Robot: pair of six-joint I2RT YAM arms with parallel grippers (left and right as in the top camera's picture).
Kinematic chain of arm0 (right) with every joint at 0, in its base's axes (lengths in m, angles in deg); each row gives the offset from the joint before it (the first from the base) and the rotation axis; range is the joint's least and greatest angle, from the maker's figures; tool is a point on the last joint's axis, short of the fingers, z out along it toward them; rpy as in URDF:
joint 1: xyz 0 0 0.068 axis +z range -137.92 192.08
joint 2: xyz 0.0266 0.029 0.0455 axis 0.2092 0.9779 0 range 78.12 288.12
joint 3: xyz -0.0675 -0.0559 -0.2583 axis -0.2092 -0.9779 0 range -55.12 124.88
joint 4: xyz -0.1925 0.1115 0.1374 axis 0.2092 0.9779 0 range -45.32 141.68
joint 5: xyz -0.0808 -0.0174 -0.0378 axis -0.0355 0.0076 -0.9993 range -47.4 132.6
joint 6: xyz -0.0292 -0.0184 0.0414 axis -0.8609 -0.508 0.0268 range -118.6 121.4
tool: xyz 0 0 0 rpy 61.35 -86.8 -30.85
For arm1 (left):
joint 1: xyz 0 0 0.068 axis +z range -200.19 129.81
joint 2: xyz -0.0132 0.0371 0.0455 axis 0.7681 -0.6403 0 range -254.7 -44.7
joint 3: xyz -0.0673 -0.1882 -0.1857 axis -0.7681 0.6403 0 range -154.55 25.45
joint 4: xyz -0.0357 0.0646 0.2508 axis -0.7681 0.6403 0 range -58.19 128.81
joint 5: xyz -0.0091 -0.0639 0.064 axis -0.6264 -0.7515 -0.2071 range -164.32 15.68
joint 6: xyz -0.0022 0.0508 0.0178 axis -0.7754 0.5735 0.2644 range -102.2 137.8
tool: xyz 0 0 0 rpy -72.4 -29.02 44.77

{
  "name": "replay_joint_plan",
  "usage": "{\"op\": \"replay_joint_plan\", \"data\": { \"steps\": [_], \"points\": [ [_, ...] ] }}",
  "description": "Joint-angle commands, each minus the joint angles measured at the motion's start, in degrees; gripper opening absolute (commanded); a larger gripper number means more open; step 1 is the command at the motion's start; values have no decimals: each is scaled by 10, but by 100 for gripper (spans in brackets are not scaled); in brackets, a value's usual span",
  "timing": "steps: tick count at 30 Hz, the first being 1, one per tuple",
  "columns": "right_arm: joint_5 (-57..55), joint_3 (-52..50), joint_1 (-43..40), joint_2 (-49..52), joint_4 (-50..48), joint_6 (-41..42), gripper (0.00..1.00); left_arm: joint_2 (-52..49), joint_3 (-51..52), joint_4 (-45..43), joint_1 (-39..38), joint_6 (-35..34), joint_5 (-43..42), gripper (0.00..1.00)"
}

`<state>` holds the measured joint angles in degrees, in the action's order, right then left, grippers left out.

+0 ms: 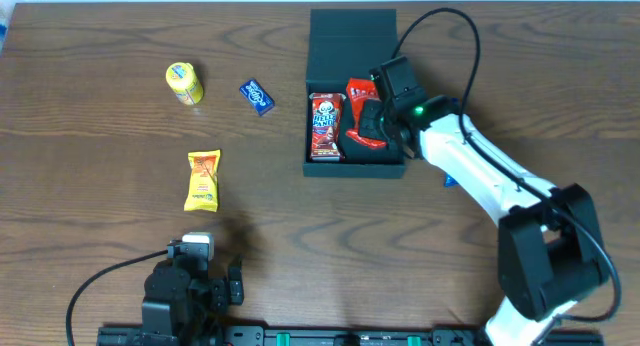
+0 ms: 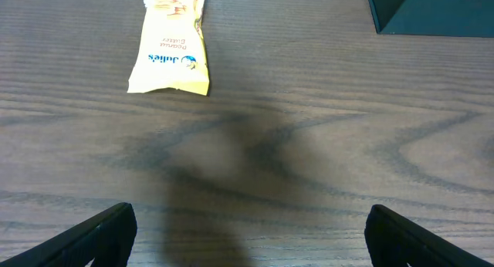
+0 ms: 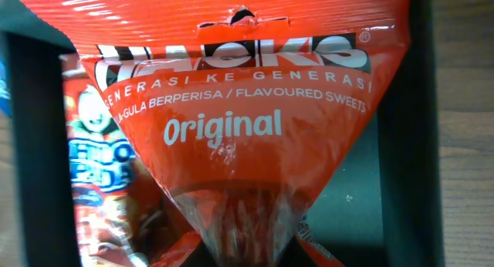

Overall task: Pack container
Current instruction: 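Carry the Hacks bag into the green box beside the Panda box, then open the right gripper and move it to the blue Oreo pack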

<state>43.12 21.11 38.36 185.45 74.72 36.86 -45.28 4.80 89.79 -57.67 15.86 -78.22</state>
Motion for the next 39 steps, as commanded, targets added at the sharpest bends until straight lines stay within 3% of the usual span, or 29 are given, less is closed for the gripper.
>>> {"op": "replay_joint_plan", "data": {
  "steps": [1, 7, 9, 11, 15, 18, 23, 25, 34, 39],
  "points": [
    [-26, 19, 4, 7, -4, -26, 6, 4, 17, 14, 3, -6, 5, 96],
    [-49, 19, 4, 13, -4, -34, 6, 4, 17, 14, 3, -6, 5, 95],
    [-48, 19, 4, 13, -3, -39, 9, 4, 17, 14, 3, -6, 5, 95],
    [-48, 19, 4, 13, -3, -46, 19, 4, 17, 14, 3, -6, 5, 95],
    [-48, 19, 4, 13, -1, -47, 20, 4, 17, 14, 3, -6, 5, 95],
    [-47, 19, 4, 13, -1, -47, 28, 4, 17, 14, 3, -6, 5, 95],
    [-47, 19, 5, -6, 0, -47, 60, 4, 17, 14, 3, -6, 5, 95],
    [-47, 19, 7, -27, 0, -50, 66, 4, 17, 14, 3, -6, 5, 96],
    [-83, 19, 24, -208, 73, -163, 74, 4, 17, 14, 3, -6, 5, 95],
    [-111, 19, 22, -304, 184, -215, 93, 4, 17, 14, 3, -6, 5, 95]
  ]
}}
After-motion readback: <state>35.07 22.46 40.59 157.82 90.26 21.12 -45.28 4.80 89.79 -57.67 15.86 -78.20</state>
